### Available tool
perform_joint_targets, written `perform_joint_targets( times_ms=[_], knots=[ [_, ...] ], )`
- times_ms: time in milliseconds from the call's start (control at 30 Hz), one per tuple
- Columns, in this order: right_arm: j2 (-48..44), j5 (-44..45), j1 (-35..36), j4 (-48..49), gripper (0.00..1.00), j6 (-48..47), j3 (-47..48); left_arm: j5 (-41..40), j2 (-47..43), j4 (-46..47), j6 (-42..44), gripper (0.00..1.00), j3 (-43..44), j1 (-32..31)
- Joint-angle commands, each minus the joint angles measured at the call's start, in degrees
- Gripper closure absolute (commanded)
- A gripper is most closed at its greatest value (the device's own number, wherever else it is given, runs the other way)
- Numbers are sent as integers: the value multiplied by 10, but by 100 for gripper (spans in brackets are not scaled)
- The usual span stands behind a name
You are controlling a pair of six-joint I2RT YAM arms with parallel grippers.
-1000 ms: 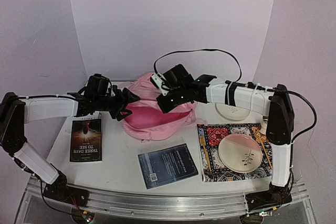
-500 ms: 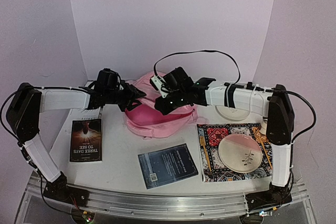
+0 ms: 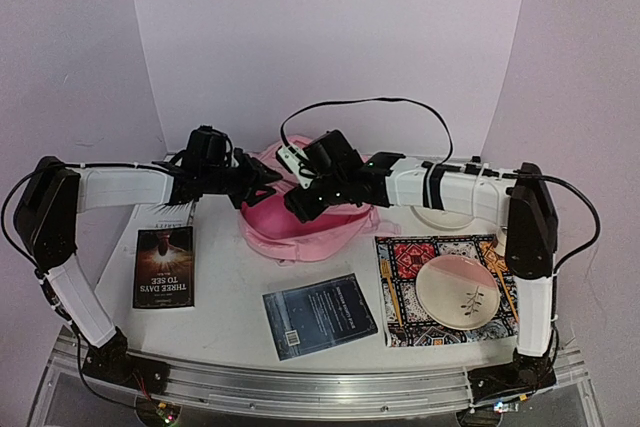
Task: Pack the student bag
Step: Pass from the left arm to the right, then grab the book at the corner of the board.
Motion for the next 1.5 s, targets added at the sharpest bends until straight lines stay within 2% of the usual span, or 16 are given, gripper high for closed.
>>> perform_joint_targets(
  times_ms=[0, 233, 300, 400, 500, 633, 800, 1100, 1300, 1467],
  knots=[
    [52, 80, 0, 14, 42, -31, 42, 21, -7, 46, -6, 60, 37, -3],
    [67, 52, -6, 25, 94, -21, 73, 17, -24, 44, 16, 56, 12, -4],
    [55, 33, -9, 26, 100, -6, 69, 8, -39, 30, 36, 52, 0, 0],
    [29, 0, -16, 26, 100, 18, 55, -19, -59, -31, 90, 43, -17, 12],
    [12, -13, -18, 26, 100, 38, 42, -59, -84, -135, 155, 34, -21, 27],
    [4, -24, -18, 26, 100, 51, 31, -160, -113, -261, 234, 24, -20, 35],
    [2, -32, -18, 28, 100, 55, 27, -262, -141, -384, 270, 15, -22, 35],
    [6, -43, -18, 33, 100, 53, 29, -361, -179, -531, 238, 11, -60, 24],
    [6, -53, -19, 37, 100, 55, 25, -427, -141, -605, 192, 10, -59, -48],
    [4, -57, -20, 39, 100, 55, 19, -456, -124, -614, 156, 12, -79, -74]
  ],
)
